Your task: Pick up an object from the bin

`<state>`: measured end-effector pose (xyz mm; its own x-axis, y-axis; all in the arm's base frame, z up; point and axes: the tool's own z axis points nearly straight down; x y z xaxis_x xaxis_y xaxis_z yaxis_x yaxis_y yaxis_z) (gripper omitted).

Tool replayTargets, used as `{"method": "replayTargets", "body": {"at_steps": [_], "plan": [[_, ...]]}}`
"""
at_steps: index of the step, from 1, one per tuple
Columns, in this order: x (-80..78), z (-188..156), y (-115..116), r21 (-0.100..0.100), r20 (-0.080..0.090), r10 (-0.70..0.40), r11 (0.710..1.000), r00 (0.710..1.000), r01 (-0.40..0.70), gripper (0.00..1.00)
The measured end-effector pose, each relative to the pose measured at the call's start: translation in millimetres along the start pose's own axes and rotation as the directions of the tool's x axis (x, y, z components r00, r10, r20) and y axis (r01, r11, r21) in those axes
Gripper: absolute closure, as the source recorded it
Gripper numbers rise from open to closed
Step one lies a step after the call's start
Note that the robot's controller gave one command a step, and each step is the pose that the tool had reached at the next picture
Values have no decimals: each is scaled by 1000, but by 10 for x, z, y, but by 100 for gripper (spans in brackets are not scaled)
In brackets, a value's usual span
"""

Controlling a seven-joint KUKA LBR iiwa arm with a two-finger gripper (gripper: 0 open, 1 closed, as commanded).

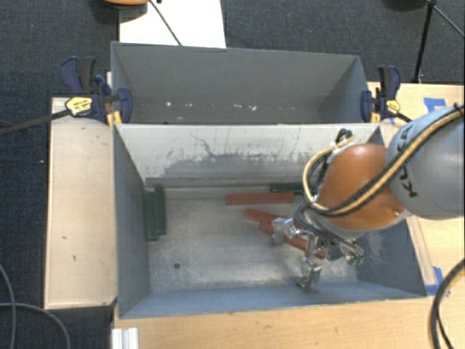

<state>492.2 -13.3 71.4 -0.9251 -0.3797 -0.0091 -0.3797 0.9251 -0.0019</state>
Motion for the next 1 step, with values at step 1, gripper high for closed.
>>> {"method": "replayTargets", "body": {"at_steps": [1], "plan": [[-1,-2,0,0,0,-1,1000,1000,1,0]]}}
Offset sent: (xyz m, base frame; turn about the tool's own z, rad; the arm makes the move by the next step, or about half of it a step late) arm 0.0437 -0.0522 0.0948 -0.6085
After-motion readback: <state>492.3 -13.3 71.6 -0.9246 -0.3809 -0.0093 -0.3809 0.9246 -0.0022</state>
